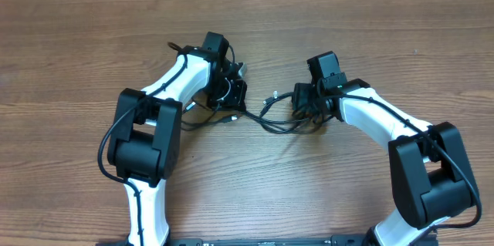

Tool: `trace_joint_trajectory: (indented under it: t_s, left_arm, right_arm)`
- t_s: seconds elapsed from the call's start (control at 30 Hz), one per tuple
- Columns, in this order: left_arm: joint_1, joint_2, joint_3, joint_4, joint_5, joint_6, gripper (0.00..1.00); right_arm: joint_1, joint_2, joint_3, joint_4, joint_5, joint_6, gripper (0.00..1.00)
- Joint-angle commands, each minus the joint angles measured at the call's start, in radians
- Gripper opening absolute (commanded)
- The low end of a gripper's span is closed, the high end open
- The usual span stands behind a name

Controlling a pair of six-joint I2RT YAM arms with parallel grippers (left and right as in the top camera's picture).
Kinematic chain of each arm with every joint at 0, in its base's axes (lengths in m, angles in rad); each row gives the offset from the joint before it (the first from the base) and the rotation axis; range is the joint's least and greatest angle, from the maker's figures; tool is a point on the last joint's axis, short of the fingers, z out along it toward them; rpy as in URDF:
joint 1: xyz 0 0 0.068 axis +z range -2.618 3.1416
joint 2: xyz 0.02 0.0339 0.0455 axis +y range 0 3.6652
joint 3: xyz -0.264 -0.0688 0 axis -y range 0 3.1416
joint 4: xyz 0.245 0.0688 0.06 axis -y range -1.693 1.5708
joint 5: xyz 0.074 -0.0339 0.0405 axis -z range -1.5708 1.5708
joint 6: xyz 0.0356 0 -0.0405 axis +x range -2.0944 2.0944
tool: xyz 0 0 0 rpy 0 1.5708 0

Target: Untangle cables

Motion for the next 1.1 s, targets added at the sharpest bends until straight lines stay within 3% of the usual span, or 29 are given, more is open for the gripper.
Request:
trace_joint_trajectory:
  t_s: [0.0, 0.23, 0.67, 0.87, 1.07]
  left_arm:
    - [-0.031, 0.021, -0.002, 0.01, -0.061, 0.003, 0.05]
    - [-0.043, 0.021, -0.002, 0.014, -0.095, -0.001, 0.04]
    - [-0.043, 0.021, -0.002, 0.018, -0.09, -0.001, 0.04]
    - [-0.043, 0.021, -0.002, 0.018, -0.09, -0.001, 0.04]
    - [-0.043, 0.021, -0.002, 0.018, -0.086, -0.005, 0.04]
  right_arm:
    - [-0.003, 0.005, -0.006, 0.019, 0.023, 0.003, 0.7]
    - [-0.005, -0.012, 0.138, -0.063, -0.197, -0.057, 0.72]
    - [-0.005, -0.012, 0.209, -0.195, 0.104, -0.134, 0.74]
    - [-0.005, -0.012, 0.203, -0.198, 0.11, -0.161, 0.61]
    - [0.009, -0.01, 0.145, -0.179, 0.116, -0.159, 0.59]
